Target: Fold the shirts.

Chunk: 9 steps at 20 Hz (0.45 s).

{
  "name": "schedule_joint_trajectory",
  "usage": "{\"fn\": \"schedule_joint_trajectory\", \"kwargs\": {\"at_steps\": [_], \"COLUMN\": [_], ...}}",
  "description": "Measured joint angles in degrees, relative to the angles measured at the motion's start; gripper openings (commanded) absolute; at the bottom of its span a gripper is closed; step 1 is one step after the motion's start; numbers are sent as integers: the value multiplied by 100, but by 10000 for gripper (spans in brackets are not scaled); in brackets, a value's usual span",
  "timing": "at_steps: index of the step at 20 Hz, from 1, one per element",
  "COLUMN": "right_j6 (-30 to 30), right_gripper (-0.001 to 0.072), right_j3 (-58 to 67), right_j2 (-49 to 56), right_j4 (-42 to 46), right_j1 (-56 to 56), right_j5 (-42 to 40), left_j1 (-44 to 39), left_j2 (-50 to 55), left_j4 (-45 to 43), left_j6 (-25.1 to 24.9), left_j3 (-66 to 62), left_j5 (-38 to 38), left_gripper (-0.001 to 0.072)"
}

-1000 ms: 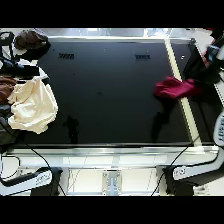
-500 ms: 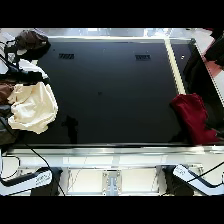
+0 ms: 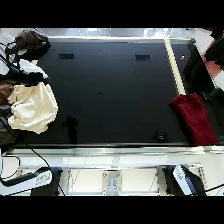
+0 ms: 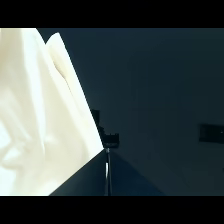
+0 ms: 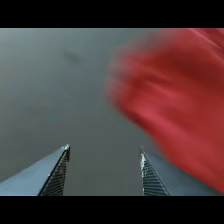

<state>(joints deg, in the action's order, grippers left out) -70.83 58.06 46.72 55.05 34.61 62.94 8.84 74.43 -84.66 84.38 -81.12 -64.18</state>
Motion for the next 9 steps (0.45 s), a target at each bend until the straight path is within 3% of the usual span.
{"fn": "schedule_joint_trajectory", "kwargs": {"at_steps": [4,9], "right_j6": [667,752], "right_gripper": [472,473], "right_j3": [37,50], "right_j2": [92,225], "right_j4": [-706,-927], "right_j1": [-1255,-2400], "right_j5": [-177,-195], "left_j1": [2,7], "left_j2": [0,0], "left_j4": [162,225], "left_j6": [94,118], "left_j3": [0,0], "left_j5": [-13,-17], "left_gripper": [9,9]}}
